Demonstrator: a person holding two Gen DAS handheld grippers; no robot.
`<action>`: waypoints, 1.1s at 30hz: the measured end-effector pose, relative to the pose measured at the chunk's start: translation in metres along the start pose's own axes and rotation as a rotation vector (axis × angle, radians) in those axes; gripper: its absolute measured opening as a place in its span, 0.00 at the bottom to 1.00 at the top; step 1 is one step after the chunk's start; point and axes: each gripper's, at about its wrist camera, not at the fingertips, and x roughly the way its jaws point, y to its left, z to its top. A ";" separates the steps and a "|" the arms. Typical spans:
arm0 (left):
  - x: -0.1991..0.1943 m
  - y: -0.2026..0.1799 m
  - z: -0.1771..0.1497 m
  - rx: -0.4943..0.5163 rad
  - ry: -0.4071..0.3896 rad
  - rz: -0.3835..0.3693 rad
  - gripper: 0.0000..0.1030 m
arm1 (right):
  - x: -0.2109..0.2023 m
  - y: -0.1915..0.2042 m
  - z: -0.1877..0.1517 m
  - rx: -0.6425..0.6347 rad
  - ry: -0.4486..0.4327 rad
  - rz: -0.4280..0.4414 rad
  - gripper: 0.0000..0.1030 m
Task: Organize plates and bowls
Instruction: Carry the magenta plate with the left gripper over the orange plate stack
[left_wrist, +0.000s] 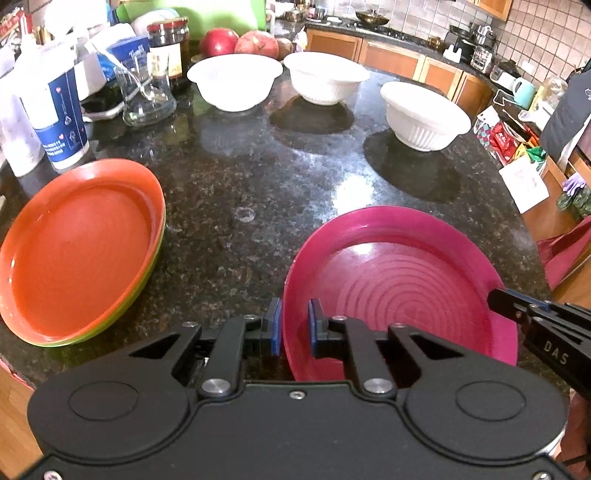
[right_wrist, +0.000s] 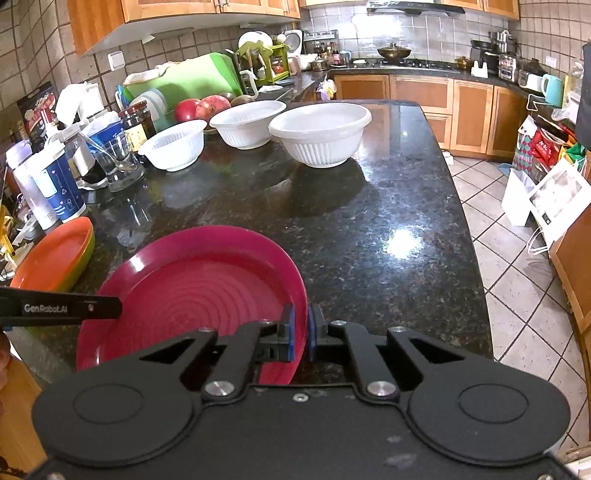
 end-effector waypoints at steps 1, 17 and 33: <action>-0.002 0.000 0.000 0.001 -0.008 0.004 0.18 | -0.001 0.000 0.000 -0.001 -0.002 0.002 0.09; -0.023 0.034 0.004 -0.036 -0.057 0.017 0.18 | -0.002 0.040 0.010 -0.035 -0.036 0.032 0.09; -0.046 0.135 0.014 -0.046 -0.090 0.044 0.18 | 0.020 0.154 0.033 -0.053 -0.052 0.058 0.09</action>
